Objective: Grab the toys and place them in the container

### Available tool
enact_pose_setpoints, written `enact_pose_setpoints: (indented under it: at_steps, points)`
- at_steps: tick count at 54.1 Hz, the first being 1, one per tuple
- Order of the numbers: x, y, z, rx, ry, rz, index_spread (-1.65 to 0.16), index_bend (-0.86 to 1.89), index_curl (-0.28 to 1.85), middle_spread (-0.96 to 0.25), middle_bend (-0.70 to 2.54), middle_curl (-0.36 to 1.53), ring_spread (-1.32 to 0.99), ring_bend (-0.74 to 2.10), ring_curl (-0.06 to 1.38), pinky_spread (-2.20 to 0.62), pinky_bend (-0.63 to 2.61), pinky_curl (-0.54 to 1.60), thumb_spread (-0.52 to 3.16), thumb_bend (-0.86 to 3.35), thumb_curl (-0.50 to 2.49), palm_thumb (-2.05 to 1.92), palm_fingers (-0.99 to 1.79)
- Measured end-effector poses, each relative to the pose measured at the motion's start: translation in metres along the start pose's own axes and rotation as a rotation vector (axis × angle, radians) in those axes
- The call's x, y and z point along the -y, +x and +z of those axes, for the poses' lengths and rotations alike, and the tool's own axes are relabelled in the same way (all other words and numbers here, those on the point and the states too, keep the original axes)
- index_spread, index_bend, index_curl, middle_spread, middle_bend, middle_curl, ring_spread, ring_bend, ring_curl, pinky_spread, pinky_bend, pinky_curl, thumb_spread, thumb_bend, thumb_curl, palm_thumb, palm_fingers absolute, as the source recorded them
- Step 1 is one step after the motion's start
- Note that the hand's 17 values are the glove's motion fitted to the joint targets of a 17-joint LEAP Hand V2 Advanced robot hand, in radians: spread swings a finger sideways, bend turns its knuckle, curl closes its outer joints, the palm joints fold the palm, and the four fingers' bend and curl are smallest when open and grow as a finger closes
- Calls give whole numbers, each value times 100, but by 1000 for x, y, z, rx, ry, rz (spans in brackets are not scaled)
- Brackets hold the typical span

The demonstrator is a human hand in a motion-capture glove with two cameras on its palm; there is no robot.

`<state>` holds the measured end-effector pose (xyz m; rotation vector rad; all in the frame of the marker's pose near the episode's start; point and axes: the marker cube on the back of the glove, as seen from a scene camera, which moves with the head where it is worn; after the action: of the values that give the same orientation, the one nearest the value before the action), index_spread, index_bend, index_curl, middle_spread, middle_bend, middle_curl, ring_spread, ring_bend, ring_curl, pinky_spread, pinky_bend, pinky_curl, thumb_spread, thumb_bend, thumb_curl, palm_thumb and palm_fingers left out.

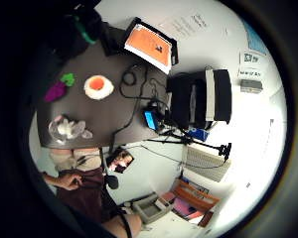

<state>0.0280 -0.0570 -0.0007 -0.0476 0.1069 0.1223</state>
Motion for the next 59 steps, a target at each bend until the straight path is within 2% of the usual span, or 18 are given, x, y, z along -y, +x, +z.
enact_pose_setpoints:
  at_steps: [5, 6, 7, 19, 29, 39, 46, 48, 49, 51, 59]
  points:
    - [11, 3, 8, -2, -9, -7, -21, 12, 16, -10, 19, 19, -18, 70, 26, -11, 85, 34, 152, 15, 18, -2, -3]
    - [14, 3, 11, 1, -12, -11, -21, 14, 16, -10, 20, 20, -19, 73, 27, -11, 85, 34, 154, 15, 18, -1, 3]
    - [18, 3, 15, 4, -16, -13, -21, 11, 16, -9, 19, 20, -17, 67, 25, -9, 86, 34, 152, 13, 18, -3, -9]
    - [69, 10, 87, 91, -70, -38, -23, 6, 15, -4, 15, 23, -7, 53, 22, -3, 89, 35, 140, -2, 19, -7, -27]
    - [100, 17, 177, 125, -160, -29, -23, 6, 14, -2, 13, 23, -3, 43, 21, 0, 88, 35, 130, -6, 19, -8, -31]
    - [114, 19, 277, 224, -278, 71, -24, 5, 13, 0, 11, 22, 1, 36, 21, 3, 90, 35, 121, -6, 19, -8, -31]
    - [115, 19, 312, 151, -127, 79, -27, 13, 15, -2, 9, 19, 2, 46, 24, 3, 93, 36, 115, -5, 20, -6, -12]
    - [114, 19, 313, 148, -86, 88, -27, 17, 16, -6, 15, 20, 0, 57, 27, 2, 92, 36, 117, -2, 21, -1, 8]
    - [114, 18, 314, 149, -70, 89, -27, 15, 16, -5, 13, 19, 0, 56, 26, 2, 94, 36, 116, -3, 21, -3, 2]
    - [114, 17, 314, 151, -39, 81, -27, 21, 19, -9, 19, 21, -4, 69, 30, 1, 88, 33, 120, 0, 23, 3, 21]
    - [108, 9, 315, 185, 102, 68, -26, 28, 24, -20, 43, 30, -22, 86, 34, -14, 73, 29, 134, 5, 27, 13, 62]
